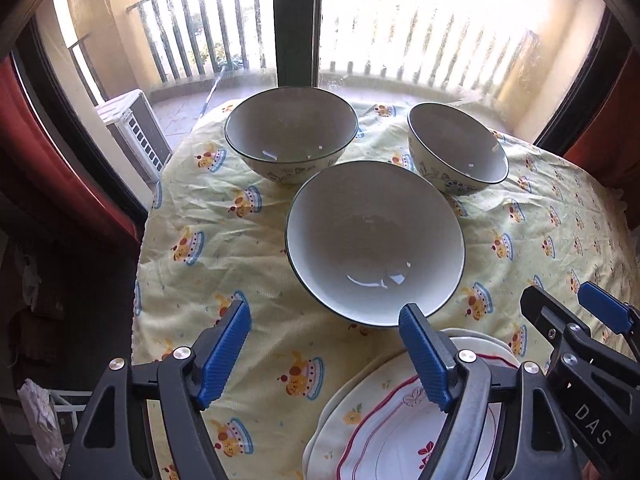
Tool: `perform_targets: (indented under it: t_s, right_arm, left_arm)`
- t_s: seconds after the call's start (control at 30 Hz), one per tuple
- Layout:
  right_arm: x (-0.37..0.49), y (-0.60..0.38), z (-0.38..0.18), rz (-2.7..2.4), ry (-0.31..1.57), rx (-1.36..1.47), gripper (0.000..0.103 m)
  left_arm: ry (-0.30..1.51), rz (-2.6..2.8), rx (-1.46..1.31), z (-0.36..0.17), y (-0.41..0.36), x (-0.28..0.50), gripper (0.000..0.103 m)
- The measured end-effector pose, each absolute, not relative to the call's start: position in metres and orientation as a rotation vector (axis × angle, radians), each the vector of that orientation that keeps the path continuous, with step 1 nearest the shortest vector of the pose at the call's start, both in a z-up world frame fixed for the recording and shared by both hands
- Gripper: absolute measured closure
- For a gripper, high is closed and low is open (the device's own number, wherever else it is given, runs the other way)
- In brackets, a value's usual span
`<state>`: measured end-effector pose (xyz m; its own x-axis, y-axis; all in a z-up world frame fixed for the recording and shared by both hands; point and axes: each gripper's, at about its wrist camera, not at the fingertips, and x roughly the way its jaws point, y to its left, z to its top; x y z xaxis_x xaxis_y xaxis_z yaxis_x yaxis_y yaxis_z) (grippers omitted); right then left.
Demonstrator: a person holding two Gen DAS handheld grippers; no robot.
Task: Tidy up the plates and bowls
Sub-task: 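Move both grippers to a white bowl and close on its rim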
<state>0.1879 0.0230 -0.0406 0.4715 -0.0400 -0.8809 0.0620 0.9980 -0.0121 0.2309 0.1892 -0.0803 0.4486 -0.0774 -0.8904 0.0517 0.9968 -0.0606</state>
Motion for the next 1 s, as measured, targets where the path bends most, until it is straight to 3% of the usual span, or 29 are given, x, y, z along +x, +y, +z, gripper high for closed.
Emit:
perform_targets:
  t_s: [0.23,0.47,0.6,0.63,1.0]
  right_arm:
    - [0.228,0.03,-0.045,-0.026,1.064,0.057,0.033]
    - [0.259,0.039,-0.063,-0.016,1.09,0.095,0.046]
    - [0.269,0.041,-0.071,-0.012,1.097,0.112,0.048]
    - [0.271,0.041,-0.072,-0.009,1.099,0.117,0.049]
    - [0.286,0.065,-0.085,0.047,1.126,0.074,0.085]
  left_arm:
    - [1.097,-0.044,-0.044,-0.087,0.195,0.265,0.03]
    - [1.12,-0.034,-0.025,-0.107,0.189,0.289,0.044]
    - [1.139,-0.055,-0.017,-0.114,0.186,0.295,0.046]
    - [1.141,-0.065,-0.01,-0.115,0.185,0.296,0.05]
    - [1.126,-0.045,0.047,-0.121,0.182,0.303,0.075]
